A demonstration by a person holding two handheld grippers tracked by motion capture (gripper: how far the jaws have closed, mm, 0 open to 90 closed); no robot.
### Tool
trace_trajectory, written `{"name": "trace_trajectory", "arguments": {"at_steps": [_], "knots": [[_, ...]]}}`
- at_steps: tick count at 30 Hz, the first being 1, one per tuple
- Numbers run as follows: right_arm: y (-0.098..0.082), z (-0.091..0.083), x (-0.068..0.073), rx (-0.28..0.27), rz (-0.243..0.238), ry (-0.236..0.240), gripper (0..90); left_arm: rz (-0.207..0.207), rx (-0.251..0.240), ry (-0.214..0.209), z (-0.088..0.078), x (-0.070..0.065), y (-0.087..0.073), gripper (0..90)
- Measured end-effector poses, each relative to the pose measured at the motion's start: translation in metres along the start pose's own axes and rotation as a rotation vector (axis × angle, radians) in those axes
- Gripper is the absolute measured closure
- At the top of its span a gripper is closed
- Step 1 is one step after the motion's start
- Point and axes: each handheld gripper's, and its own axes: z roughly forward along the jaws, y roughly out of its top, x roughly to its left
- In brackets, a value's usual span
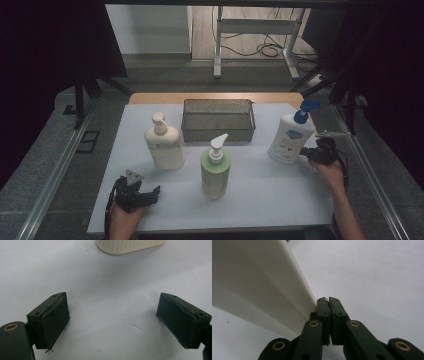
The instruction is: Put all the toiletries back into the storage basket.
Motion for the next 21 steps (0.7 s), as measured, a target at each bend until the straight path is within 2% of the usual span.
{"name": "trace_trajectory", "arguments": {"at_steps": [11,15,21], "knots": [[-0.006,-0.001,0.015,0.019,-0.032,0.005,86.1,0.0,0.0,0.0,0.0,0.0,0.0,10.6],[-0.01,0.0,0.023,0.025,-0.043,0.022,84.5,0.0,0.0,0.0,0.0,0.0,0.0,10.6],[-0.012,0.002,0.025,0.028,-0.045,0.024,83.2,0.001,0.0,0.0,0.0,0.0,0.0,10.6]]}}
